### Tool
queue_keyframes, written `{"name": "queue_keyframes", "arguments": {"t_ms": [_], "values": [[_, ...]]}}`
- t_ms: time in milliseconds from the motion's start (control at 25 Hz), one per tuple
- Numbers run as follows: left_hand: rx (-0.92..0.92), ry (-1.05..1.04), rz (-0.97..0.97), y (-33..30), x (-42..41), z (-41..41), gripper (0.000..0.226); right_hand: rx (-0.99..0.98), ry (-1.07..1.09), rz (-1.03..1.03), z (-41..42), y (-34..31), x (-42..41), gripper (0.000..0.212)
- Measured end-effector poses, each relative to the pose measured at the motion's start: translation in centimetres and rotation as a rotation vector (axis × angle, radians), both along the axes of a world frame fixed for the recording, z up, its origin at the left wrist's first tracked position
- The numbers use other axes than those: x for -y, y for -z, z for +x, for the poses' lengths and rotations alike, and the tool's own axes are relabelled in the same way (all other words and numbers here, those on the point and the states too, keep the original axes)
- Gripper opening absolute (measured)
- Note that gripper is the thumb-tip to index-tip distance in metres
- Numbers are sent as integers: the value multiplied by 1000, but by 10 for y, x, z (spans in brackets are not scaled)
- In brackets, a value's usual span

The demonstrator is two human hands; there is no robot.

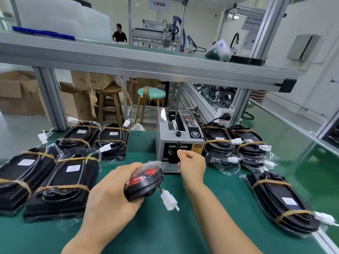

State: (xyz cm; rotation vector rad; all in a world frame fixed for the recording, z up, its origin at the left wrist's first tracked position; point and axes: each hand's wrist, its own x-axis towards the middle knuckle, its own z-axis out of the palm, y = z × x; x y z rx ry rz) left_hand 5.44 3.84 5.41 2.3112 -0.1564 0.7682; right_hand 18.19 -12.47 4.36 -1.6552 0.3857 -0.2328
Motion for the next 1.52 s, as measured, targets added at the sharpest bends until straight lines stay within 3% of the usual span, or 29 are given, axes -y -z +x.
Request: {"name": "queue_keyframes", "arguments": {"t_ms": [160,440,520,640,760,880,1240,1520], "values": [[36,-8,13,1,1,-2,81,-44,129,41,10,1,-9,19],[46,-22,-4,1,2,-5,67,-93,229,168,16,-5,-13,23],[45,-21,-36,1,2,-5,70,-114,186,209,10,-10,-12,22],[44,-26,-74,3,5,-4,72,-107,-53,321,-10,-19,2,18],[34,-48,-96,5,9,-2,70,-41,-188,155,-28,-22,21,17],[23,-67,-110,7,12,-2,71,9,-79,-18,-23,-11,21,23],[11,-57,-125,2,10,-3,72,-23,180,31,5,-1,-6,26],[4,-35,-128,-1,10,-5,70,-78,223,81,11,-9,-22,26]]}}
